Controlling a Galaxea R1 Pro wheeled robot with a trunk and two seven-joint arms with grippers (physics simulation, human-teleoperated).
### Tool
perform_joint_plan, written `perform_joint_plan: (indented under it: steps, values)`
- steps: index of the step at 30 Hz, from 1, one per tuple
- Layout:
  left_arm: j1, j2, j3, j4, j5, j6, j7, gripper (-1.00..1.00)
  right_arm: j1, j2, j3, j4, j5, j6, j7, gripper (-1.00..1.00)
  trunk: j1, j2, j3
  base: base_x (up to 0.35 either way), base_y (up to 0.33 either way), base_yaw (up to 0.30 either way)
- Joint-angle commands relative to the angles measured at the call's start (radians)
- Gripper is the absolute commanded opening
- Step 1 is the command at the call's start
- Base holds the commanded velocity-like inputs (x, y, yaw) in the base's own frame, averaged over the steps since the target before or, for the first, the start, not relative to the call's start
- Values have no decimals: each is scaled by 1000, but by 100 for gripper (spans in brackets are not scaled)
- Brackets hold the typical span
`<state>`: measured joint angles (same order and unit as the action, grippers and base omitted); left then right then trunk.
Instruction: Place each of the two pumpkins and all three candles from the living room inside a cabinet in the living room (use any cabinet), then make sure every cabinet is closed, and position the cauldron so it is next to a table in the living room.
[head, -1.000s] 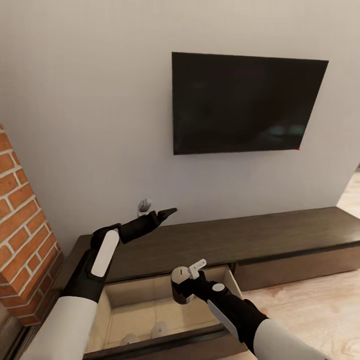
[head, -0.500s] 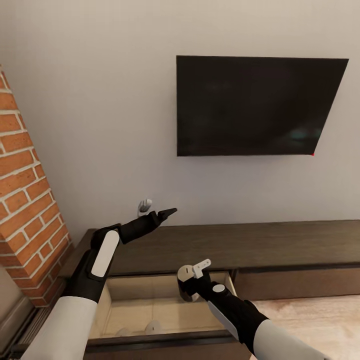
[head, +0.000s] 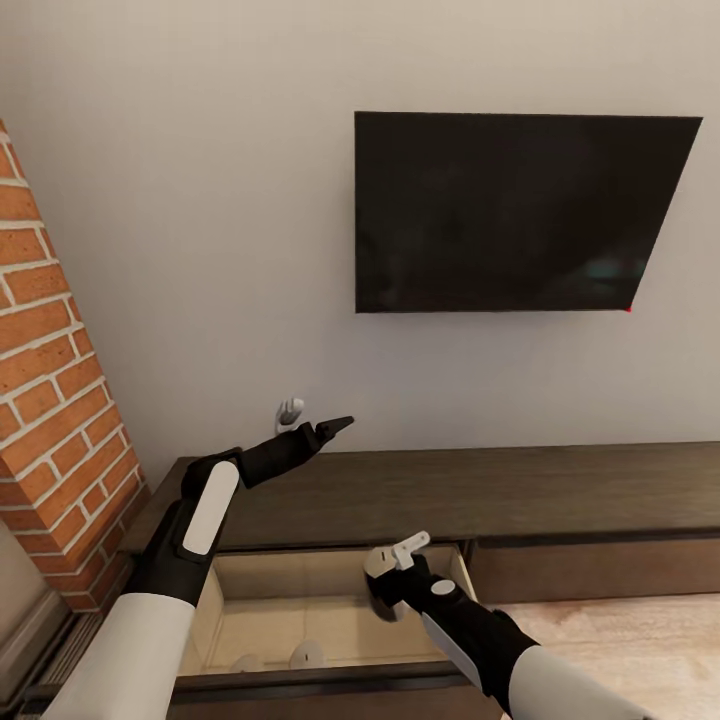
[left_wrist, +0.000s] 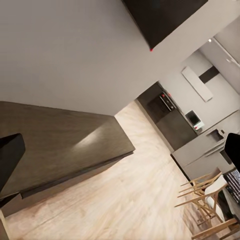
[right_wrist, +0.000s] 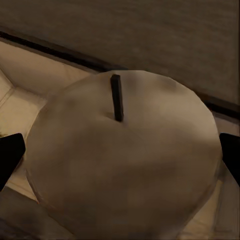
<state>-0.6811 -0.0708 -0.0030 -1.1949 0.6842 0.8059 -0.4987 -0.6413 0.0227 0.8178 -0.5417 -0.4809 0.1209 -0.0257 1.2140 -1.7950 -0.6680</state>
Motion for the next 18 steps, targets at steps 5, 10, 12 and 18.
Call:
perform_joint_plan:
  steps: [5, 10, 12, 18]
  values:
    - [0, -1, -1, 3, 1, -2, -1, 100, 3, 3, -11, 70, -1, -4, 6, -100, 0, 0, 0, 0, 0, 0]
    - [0, -3, -4, 3, 1, -2, -2, 100, 3, 7, -120, 139, -2, -2, 12, -100, 0, 0, 0, 0, 0, 0]
    - [0, -3, -4, 3, 1, -2, -2, 100, 3, 7, -171, 174, 0, -2, 19, -100, 0, 0, 0, 0, 0, 0]
    - [0, -4, -5, 1, 2, -2, -3, 100, 5, 8, -214, 209, 0, -3, 84, -100, 0, 0, 0, 0, 0, 0]
